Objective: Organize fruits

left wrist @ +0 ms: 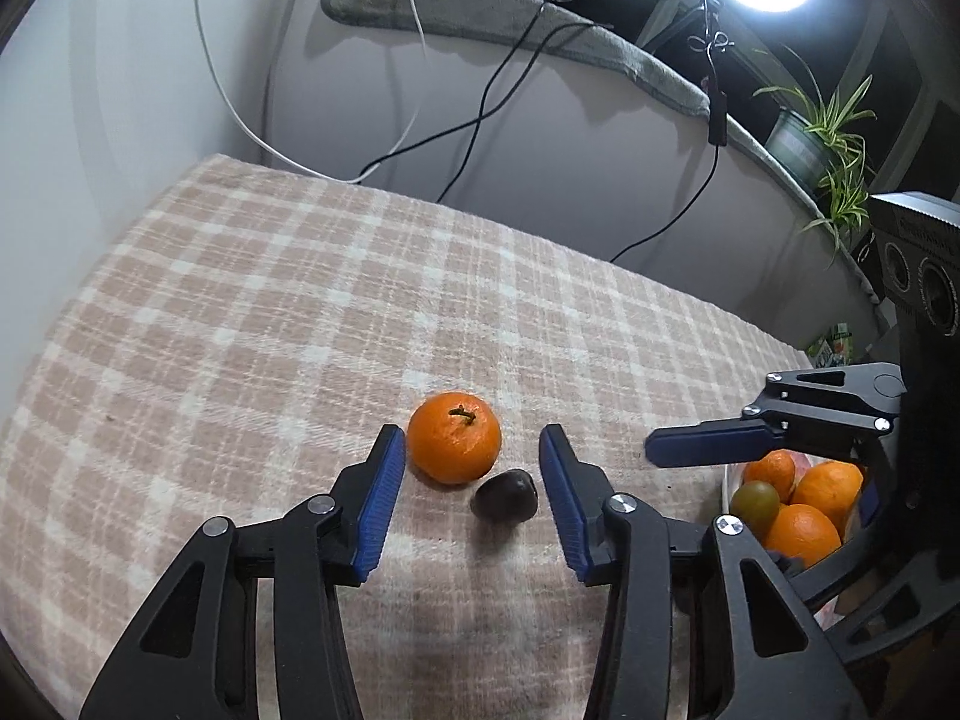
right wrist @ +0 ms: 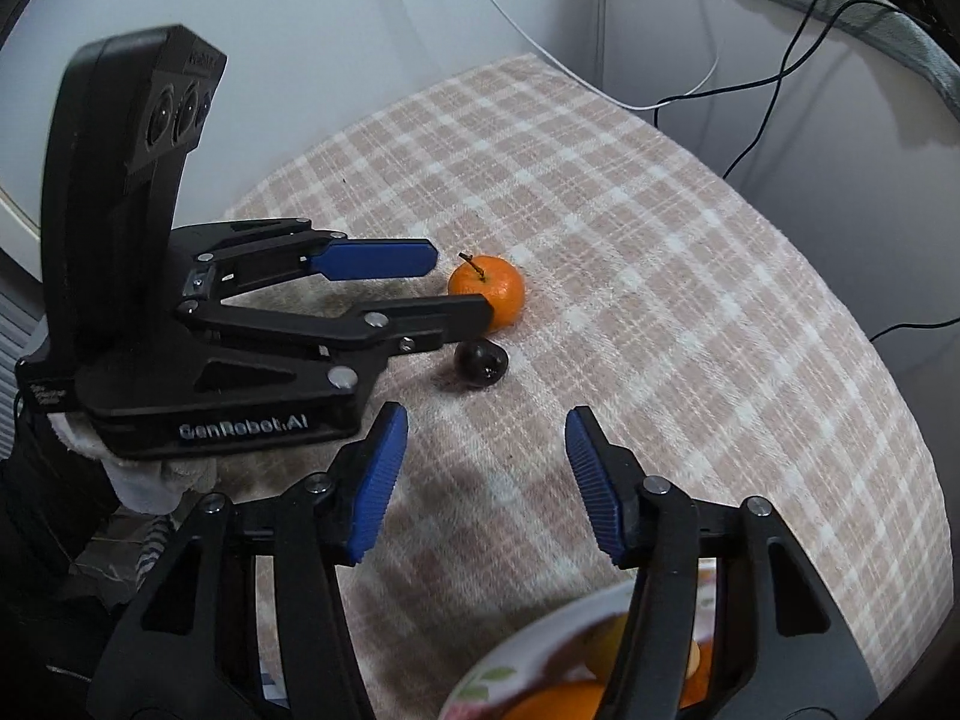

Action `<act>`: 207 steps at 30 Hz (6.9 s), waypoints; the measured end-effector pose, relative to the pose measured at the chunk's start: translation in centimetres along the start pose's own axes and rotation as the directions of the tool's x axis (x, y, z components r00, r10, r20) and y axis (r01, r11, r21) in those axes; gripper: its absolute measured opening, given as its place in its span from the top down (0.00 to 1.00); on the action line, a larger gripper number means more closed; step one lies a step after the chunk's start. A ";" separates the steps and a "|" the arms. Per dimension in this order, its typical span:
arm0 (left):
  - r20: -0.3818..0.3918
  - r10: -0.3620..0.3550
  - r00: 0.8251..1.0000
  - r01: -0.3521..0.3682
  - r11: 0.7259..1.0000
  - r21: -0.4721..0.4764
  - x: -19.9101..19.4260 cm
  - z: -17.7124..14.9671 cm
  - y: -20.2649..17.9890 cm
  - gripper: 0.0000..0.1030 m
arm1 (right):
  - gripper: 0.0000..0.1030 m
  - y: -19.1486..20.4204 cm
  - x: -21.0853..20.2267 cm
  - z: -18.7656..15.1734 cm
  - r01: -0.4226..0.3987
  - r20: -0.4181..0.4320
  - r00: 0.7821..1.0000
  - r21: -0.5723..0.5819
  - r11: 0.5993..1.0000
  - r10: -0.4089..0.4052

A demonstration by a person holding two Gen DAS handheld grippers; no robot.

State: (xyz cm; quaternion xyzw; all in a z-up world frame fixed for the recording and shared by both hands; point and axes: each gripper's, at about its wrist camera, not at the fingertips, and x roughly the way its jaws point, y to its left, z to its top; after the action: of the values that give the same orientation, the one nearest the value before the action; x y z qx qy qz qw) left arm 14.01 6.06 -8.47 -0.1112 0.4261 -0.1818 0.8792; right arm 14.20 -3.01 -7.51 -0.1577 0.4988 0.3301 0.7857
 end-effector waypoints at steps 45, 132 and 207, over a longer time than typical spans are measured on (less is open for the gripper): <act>-0.032 -0.069 0.997 0.066 0.995 -0.081 0.8 0.9 2.2 0.68 | 0.76 0.4 4.1 2.8 0.000 -0.109 0.994 -0.059 0.998 -0.006; -0.061 -0.070 0.996 0.085 0.954 0.288 1.3 -1.1 -17.8 0.68 | 0.76 -13.0 -9.6 -13.0 0.005 0.117 0.992 0.319 0.948 -0.045; 0.130 0.015 0.991 -0.050 0.960 0.274 -6.3 -4.0 -18.3 0.22 | 0.24 -6.8 -16.9 -18.9 0.176 0.379 0.858 0.418 0.891 -0.347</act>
State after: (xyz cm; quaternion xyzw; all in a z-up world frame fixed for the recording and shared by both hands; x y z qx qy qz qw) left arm 3.12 -8.09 -0.06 0.0087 0.3419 -0.2176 0.9142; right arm 1.10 -25.03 -1.58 0.0045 0.3325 0.1455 0.9318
